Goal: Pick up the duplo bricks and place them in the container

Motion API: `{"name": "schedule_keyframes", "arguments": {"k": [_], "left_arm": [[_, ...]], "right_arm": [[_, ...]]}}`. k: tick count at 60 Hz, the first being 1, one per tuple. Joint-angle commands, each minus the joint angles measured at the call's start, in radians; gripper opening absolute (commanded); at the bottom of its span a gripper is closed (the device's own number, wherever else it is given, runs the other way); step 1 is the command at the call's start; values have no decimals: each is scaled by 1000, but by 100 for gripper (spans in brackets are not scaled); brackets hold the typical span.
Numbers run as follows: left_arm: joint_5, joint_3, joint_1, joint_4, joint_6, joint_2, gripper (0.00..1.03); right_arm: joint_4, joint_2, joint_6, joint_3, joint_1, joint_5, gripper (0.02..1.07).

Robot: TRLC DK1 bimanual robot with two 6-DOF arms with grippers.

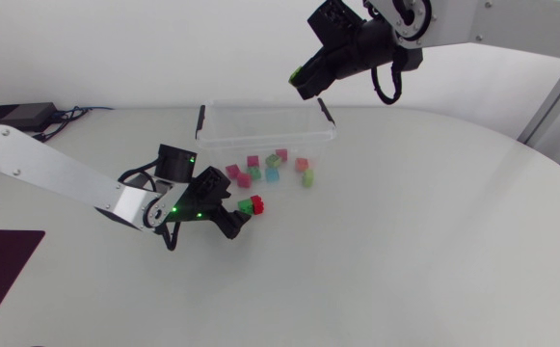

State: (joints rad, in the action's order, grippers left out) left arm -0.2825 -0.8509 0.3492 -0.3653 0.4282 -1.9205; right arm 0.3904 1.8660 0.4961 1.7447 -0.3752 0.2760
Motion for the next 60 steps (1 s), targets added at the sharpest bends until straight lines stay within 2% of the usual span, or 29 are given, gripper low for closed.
{"name": "schedule_keyframes", "arguments": {"k": [1, 6, 14, 21, 31, 33, 38, 48, 60], "left_arm": [[2, -36, 10, -7, 21, -54, 98], [3, -48, 14, -9, 23, -67, 98], [2, -63, 19, -11, 23, -77, 98], [2, -85, 24, -14, 23, -106, 96], [2, -105, 34, -14, 26, -138, 90], [2, -108, 34, -14, 27, -141, 89], [2, -116, 34, -14, 35, -152, 78], [-4, -102, 31, -14, 44, -141, 23], [-17, -42, 25, 3, 73, -78, 20]], "right_arm": [[-18, 65, -44, 42, 15, 14, 13], [-36, 96, -59, 67, 25, 23, 17], [-47, 151, -87, 125, 38, 51, 18], [-47, 205, -97, 174, 36, 51, 37], [-47, 243, -99, 202, 33, 46, 72], [-47, 242, -99, 200, 35, 45, 76], [-50, 229, -100, 187, 36, 46, 81], [-117, 139, -100, 49, 38, 49, 87], [-166, 15, -91, -148, 30, 80, 91]]}}
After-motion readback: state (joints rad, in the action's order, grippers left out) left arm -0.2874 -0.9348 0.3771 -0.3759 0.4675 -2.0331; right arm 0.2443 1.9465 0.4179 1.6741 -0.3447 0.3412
